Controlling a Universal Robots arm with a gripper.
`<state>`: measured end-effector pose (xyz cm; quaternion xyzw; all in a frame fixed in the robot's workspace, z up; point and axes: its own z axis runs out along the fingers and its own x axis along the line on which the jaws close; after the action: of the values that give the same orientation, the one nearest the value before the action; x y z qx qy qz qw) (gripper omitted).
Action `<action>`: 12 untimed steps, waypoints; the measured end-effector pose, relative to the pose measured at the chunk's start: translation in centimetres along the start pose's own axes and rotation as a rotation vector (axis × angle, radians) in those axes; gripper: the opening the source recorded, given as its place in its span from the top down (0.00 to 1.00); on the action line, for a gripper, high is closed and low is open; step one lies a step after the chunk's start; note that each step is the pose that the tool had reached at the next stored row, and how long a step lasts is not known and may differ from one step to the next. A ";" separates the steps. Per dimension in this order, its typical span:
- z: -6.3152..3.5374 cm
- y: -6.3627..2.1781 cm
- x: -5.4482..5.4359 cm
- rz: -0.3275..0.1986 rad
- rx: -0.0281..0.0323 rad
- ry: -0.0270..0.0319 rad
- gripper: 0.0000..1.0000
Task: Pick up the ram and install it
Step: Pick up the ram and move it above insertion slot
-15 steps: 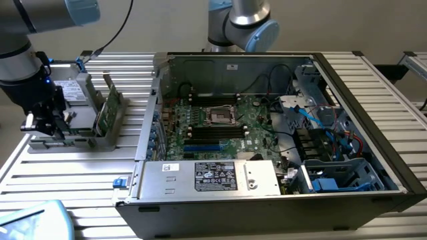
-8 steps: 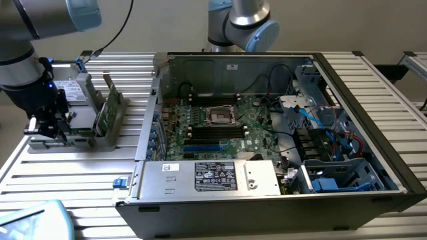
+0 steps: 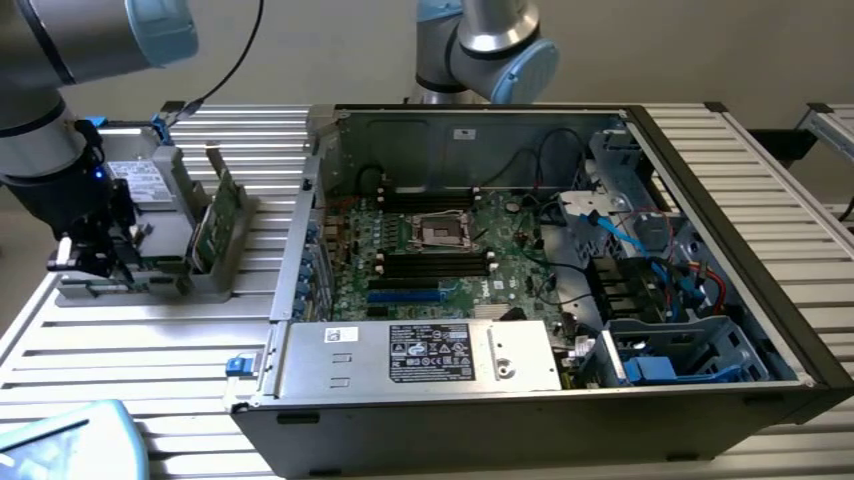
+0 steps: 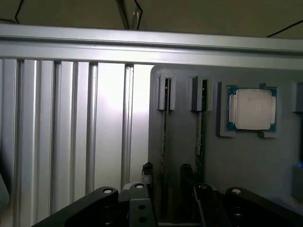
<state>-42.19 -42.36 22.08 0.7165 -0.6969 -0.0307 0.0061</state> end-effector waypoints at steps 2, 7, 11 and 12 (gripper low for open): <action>0.35 0.03 0.0 0.003 -0.0005 -0.0002 0.63; 1.27 0.02 0.0 0.008 -0.0021 -0.0005 0.63; 1.82 0.10 0.1 0.012 -0.0025 -0.0011 0.63; 1.90 0.11 0.1 0.014 -0.0027 -0.0013 0.63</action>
<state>-42.40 -42.37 20.19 0.7115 -0.7019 -0.0321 0.0068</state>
